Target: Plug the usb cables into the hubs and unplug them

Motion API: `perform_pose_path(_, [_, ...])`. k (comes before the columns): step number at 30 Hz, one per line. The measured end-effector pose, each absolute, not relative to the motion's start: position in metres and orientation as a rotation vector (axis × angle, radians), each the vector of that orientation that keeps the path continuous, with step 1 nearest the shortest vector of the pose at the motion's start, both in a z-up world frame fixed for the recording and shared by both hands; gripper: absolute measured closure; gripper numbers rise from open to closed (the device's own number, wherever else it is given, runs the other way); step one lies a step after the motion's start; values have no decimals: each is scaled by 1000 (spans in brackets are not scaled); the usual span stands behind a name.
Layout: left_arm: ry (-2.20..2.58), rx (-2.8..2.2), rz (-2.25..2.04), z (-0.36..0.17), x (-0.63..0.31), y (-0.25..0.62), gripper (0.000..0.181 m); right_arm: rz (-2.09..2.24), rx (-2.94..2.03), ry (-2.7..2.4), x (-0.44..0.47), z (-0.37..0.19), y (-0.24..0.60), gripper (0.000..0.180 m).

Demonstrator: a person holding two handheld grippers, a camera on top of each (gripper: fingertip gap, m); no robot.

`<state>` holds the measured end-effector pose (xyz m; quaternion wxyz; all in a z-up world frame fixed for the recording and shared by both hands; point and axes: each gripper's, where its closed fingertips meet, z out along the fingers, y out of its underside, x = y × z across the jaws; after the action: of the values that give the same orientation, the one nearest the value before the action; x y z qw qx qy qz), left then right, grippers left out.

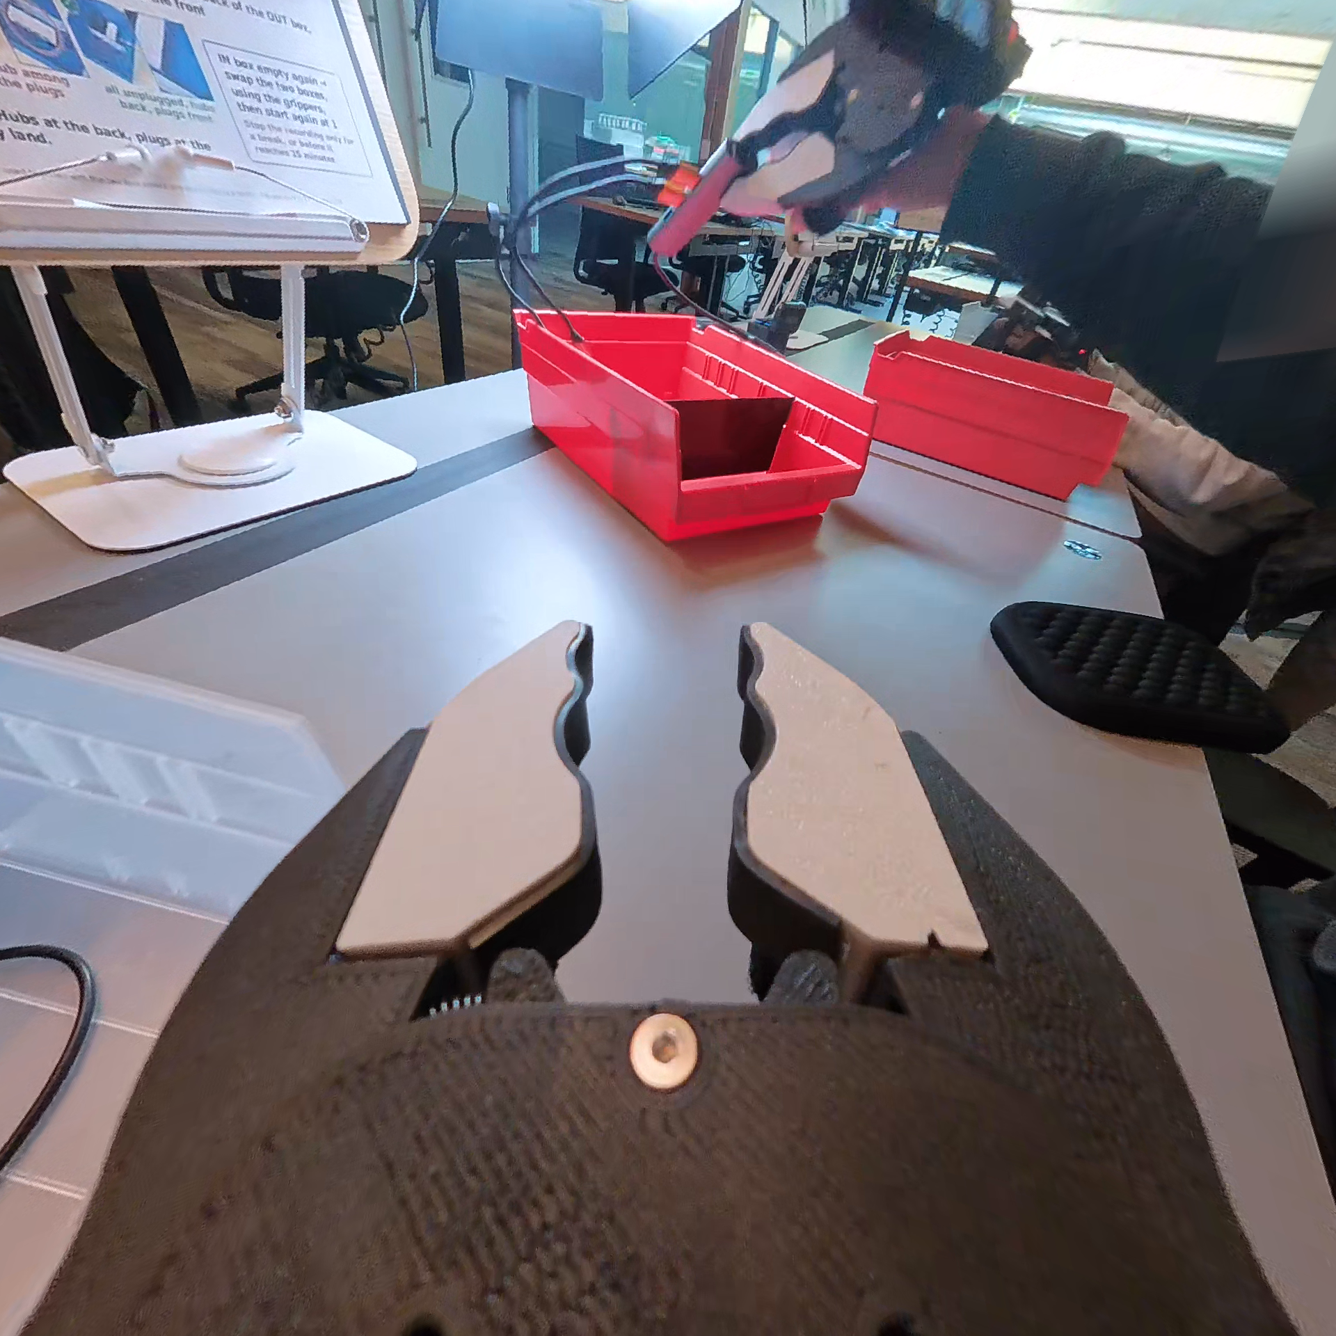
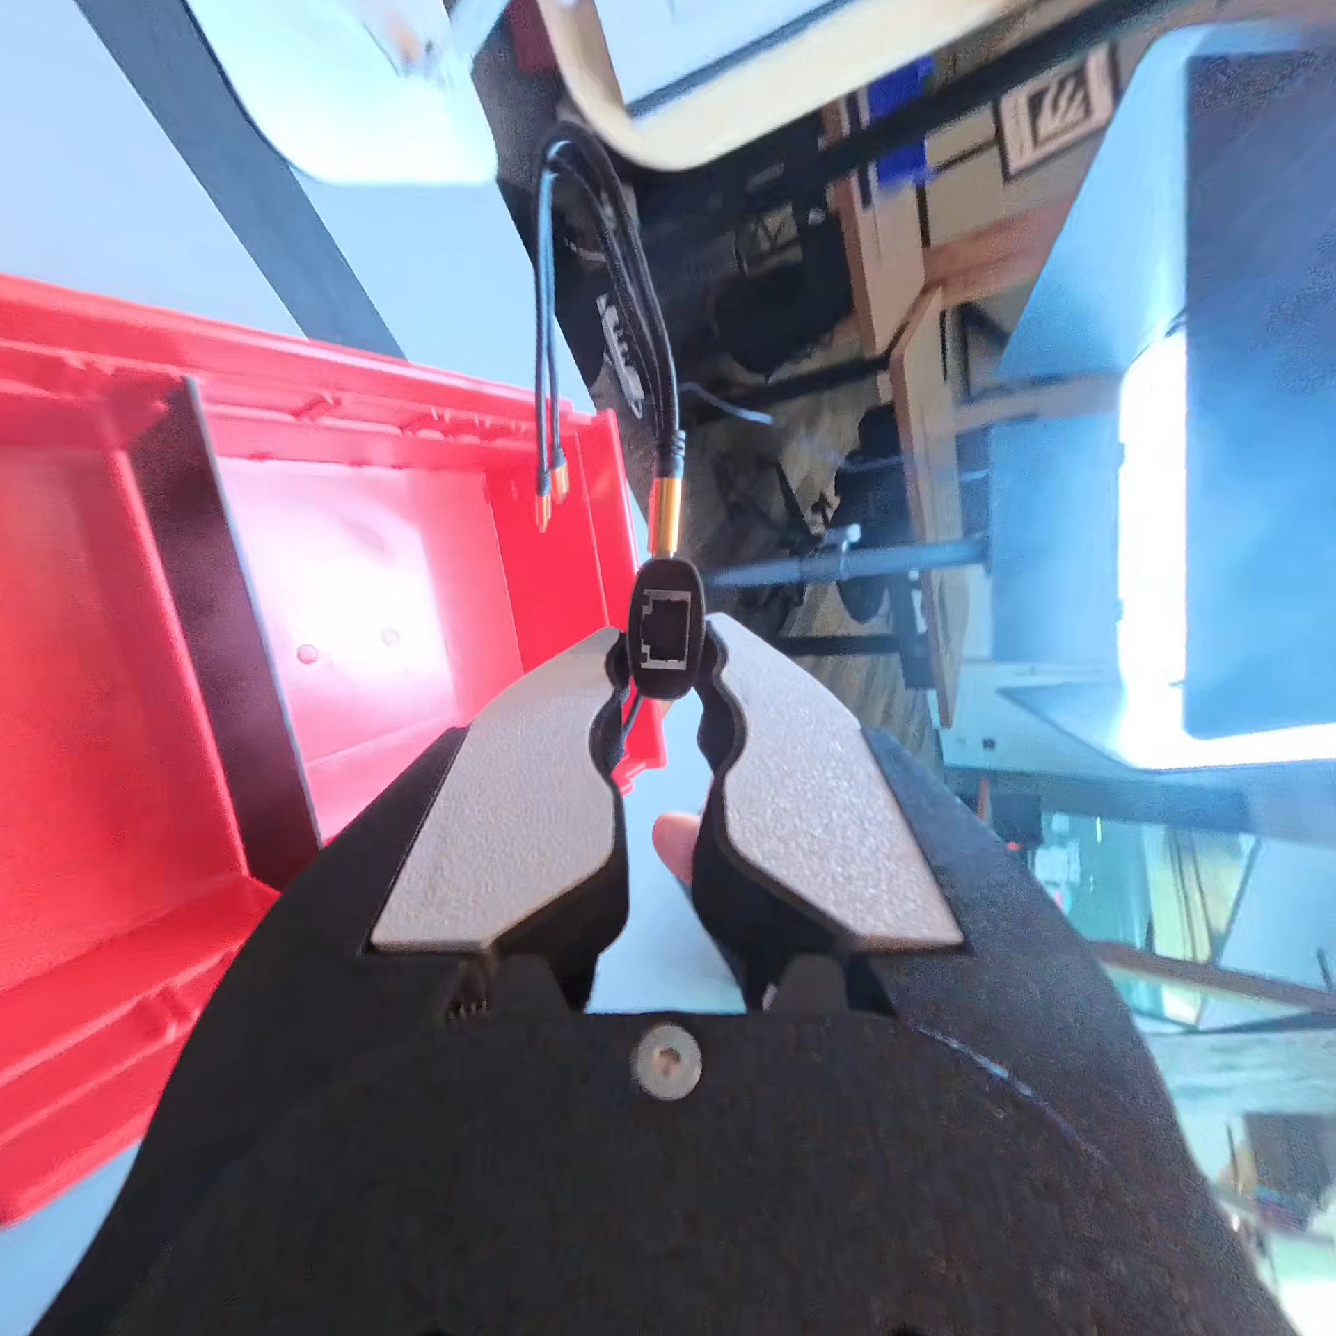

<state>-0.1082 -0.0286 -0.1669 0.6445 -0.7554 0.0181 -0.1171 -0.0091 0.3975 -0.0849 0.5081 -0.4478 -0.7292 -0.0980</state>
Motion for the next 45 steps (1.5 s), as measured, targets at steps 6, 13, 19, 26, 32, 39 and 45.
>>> perform_pose_path(6, [26,-1746,-281,-177,-114,-29,144,-24,-1271,-1690,-22,-134,413,163])
perform_pose_path(13, [34,-1790,-294,-191,-112,-24,145,180,-1464,-1791,-40,-200,405,163])
perform_pose_path(19, [-5,-1819,-269,-197,-119,-24,141,178,-1653,-1817,-37,-217,404,141])
perform_pose_path(26, [-70,-1801,-222,-190,-138,-29,139,693,-1529,-1640,-19,-148,309,115])
perform_pose_path(32, [-164,-1776,0,-151,-192,-52,140,1154,-1376,-1476,16,-151,179,134])
perform_pose_path(39, [-231,-2199,431,-144,-328,-96,135,1295,-1292,-1462,24,-199,115,179])
perform_pose_path(45, [132,-2788,736,-203,-402,-132,118,1308,-1286,-1510,24,-212,110,178])
